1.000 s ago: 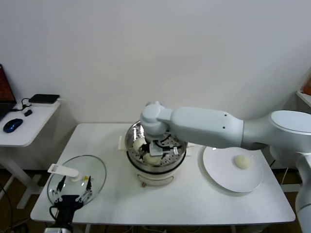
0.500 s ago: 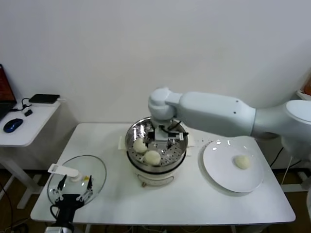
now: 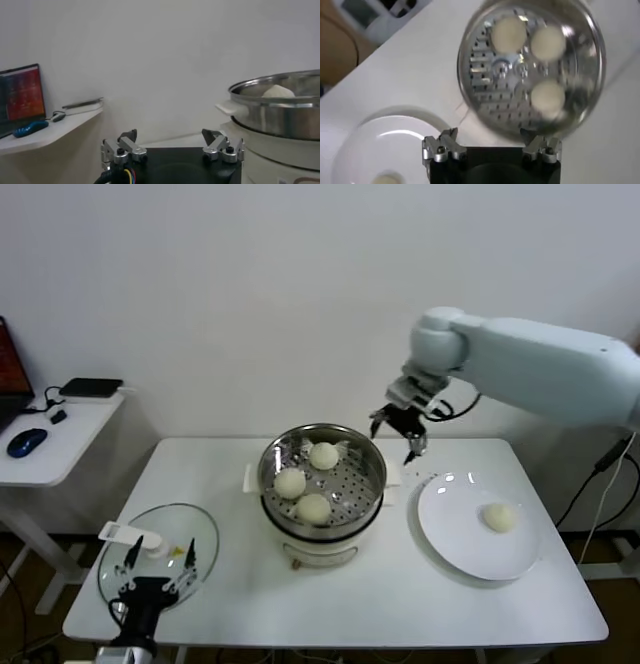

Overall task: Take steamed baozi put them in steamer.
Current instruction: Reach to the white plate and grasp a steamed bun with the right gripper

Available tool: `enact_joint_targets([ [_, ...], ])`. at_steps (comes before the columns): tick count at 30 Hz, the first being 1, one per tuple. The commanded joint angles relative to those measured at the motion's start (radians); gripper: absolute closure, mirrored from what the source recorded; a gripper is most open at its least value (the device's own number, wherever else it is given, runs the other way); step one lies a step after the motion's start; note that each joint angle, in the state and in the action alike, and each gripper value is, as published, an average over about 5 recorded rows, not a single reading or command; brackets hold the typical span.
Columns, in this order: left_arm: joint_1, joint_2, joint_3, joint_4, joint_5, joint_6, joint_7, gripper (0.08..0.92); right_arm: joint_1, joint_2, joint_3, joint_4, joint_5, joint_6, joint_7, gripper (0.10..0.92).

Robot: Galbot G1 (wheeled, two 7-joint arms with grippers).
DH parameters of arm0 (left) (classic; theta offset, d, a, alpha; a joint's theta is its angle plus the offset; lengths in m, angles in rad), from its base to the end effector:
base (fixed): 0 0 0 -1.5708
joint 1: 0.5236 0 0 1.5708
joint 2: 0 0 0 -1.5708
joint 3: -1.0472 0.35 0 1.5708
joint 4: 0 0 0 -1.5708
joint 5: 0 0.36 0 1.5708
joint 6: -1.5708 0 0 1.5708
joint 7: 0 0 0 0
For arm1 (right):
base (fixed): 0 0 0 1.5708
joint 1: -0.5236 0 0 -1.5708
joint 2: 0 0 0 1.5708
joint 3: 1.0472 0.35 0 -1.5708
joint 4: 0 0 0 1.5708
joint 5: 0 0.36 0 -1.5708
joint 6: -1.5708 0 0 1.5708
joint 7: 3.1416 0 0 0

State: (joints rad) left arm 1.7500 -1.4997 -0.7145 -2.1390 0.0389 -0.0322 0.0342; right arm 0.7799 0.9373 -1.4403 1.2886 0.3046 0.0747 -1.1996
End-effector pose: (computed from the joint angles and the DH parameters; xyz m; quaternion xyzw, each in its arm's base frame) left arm 0.1292 0.0685 -0.3084 0.0357 -0.9926 -0.1043 0.0504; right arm 0.5675 -0.0091 0.0118 0.6137 -0.3843 0.6474 0.2377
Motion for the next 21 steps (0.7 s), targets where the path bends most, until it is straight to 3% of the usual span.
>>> enact_joint_targets([
  [1,-0.006,0.006,0.011,0.0,0.01,-0.003,0.009,0.177,-0.043,-0.283,-0.027,-0.094,0.02,-0.184,0.057,0.203],
  [12,0.013,0.008,0.013,-0.009,0.012,-0.009,0.017,0.177,-0.371,-0.363,0.216,-0.168,-0.253,-0.163,0.04,0.203],
  [21,0.016,0.005,0.006,0.006,0.011,-0.015,0.016,0.177,-0.601,-0.3,0.448,-0.311,-0.418,0.012,0.066,0.203],
])
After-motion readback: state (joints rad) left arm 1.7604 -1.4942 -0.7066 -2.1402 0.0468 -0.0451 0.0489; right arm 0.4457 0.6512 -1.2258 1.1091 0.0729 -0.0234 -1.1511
